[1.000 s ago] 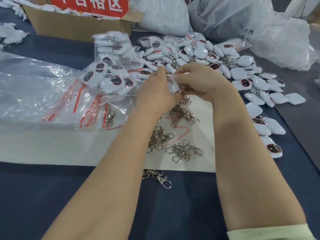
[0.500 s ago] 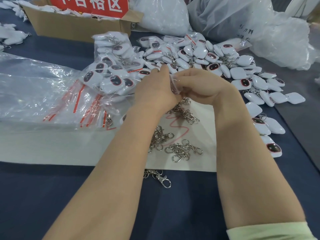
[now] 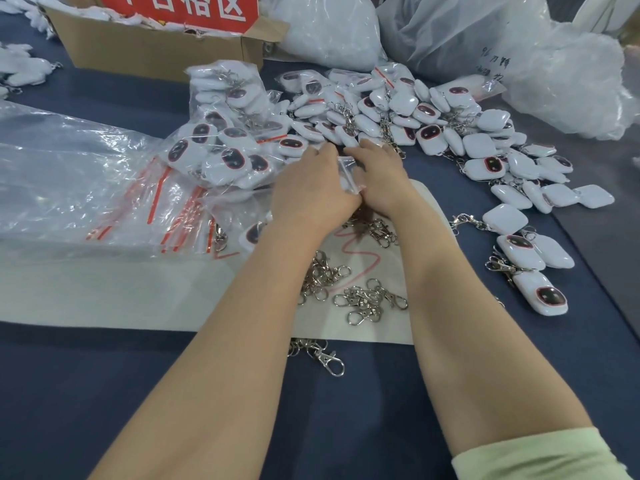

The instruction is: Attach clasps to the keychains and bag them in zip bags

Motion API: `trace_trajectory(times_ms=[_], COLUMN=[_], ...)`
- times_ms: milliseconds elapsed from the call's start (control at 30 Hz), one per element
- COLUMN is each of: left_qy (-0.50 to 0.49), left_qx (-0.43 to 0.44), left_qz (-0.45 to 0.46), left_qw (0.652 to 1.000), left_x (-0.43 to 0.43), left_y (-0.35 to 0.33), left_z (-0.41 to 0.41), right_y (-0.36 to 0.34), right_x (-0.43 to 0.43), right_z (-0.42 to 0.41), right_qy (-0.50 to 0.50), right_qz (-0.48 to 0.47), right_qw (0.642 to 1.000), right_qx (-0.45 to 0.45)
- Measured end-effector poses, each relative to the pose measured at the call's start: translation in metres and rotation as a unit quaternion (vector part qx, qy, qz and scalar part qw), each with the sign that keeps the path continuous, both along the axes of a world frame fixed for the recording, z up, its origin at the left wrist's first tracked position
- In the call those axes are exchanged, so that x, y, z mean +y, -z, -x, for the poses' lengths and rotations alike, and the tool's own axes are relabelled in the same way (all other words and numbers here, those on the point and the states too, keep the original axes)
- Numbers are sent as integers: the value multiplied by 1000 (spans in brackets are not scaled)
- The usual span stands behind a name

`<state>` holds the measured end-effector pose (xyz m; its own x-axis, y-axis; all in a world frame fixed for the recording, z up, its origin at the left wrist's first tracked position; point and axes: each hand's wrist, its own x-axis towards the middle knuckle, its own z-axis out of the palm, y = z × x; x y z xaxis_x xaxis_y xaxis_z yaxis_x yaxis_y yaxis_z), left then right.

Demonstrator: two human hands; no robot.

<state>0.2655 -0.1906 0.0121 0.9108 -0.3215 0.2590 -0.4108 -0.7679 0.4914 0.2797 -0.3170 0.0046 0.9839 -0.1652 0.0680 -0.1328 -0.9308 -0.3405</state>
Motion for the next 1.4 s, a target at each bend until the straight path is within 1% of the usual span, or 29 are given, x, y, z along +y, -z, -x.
trace_trajectory(times_ms=[167,300,367,400,433,467,500,567,600,633,667,700,733,833,933,967,1033,1167,1233,1300,1400], left_qy=[4,-7,-11,-10,-8,-6,-5,-4,-4,-4,-4,-4,-3,-3,-2,-2,-2,-2,-2,-4,-4], left_qx=[-7,-9,-9,-4,2,8,11,11,12,13,13,12,11,7,8,9,9,5,5,4,3], left_qz=[-9,-9,-3,4,8,9,5,2,4,6,7,7,7,9,9,10,9,9,10,12,13], left_qw=[1000,1000,1000,1000,1000,1000,1000,1000,1000,1000,1000,1000,1000,1000,1000,1000,1000,1000,1000,1000,1000], left_x=[-1,-2,-2,-2,-1,-1,-1,0,0,0,0,0,0,0,0,0,0,0,-1,-1,-1], left_y=[2,3,3,3,3,3,3,3,3,3,3,3,3,2,3,2,2,3,3,3,3], left_z=[-1,-2,-3,-3,-3,-3,-3,-3,-2,-2,-2,-1,-1,-1,-1,-1,-1,-1,-2,-1,-1], right_y=[1,4,6,6,6,5,4,2,1,0,-1,-3,-4,-10,-14,-13,-13,-15,-15,-16,-16], right_x=[2,3,3,4,5,5,5,1,-2,-5,-8,-10,-11,-11,-9,-9,-11,-13,-12,-9,-8], right_z=[5,6,4,3,3,4,6,7,7,7,7,8,9,12,15,16,17,19,20,22,21], right_qy=[-6,4,15,31,58,94,134,200,216,219,210,197,184,156,138,129,118,112,104,89,84], right_qz=[20,2,-15,-43,-94,-160,-229,-362,-441,-530,-611,-669,-709,-792,-851,-864,-877,-888,-885,-884,-888], right_qw=[1000,1000,999,996,987,969,940,869,823,767,708,660,626,542,461,441,421,399,408,423,428], right_qx=[10,2,-31,-66,-114,-166,-213,-272,-285,-287,-284,-278,-269,-235,-210,-207,-199,-200,-199,-177,-149])
